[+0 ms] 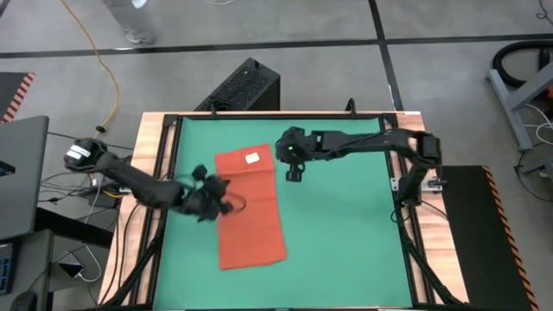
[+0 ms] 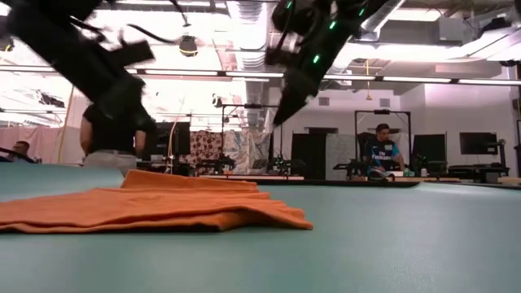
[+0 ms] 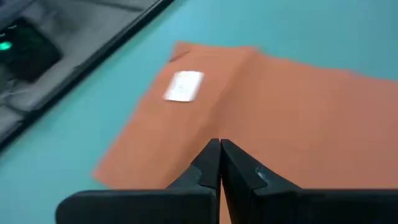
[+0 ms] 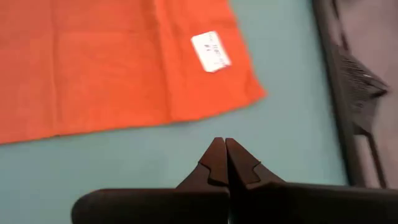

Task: Roll towel
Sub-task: Fold the orange towel

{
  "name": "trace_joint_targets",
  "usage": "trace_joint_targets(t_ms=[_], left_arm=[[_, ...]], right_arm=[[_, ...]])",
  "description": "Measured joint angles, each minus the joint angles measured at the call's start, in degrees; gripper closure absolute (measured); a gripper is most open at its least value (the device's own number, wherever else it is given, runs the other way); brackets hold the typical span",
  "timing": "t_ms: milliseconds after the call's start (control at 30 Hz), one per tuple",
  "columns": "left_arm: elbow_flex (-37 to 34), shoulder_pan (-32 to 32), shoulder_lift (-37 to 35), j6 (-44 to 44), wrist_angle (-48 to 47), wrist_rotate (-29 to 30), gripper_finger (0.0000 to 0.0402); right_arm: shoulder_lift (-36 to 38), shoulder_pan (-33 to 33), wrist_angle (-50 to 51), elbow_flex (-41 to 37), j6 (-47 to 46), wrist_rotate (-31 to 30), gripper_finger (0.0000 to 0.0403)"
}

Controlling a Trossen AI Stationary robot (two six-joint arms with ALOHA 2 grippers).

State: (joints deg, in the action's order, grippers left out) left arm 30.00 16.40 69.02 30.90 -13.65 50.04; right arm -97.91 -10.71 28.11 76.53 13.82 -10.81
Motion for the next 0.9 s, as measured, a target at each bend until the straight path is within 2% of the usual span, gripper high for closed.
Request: trace_joint_targets(t_ms=[167,267,333,433,567,733,900], left_arm=[[-0.02,-17.4,2.21,-16.55,7.96,-11.19,0.0402],[0.02,-27.27,3.63,-24.87,16.36,-24.01,0.0401],[0.02,-33.12,5.14,-27.44,18.89,-30.4,0.0402],[0.2,-39.53,7.93,-28.24,19.55,-35.61,0.0401],[0.2,-42.2,13.58,-28.44,21.65,-41.96,0.0401],[0.22,-41.73,19.77,-28.05,26.51,-41.87,0.0401],[3.18,-41.72,24.12,-28.52,28.98,-42.14,0.0401]], right_arm=[[7.41,4.01,8.92,0.02,-5.27,-3.73,0.0401],[11.68,8.53,16.3,0.02,-9.62,-6.82,0.0401],[14.0,12.35,20.22,0.02,-13.55,-10.58,0.0401],[16.47,18.75,24.64,0.02,-19.35,-16.37,0.0401],[18.49,26.83,28.16,0.02,-25.13,-23.04,0.0401],[19.65,34.1,30.88,0.02,-32.49,-28.37,0.0401],[19.27,38.73,30.82,0.02,-36.77,-30.16,0.0401]])
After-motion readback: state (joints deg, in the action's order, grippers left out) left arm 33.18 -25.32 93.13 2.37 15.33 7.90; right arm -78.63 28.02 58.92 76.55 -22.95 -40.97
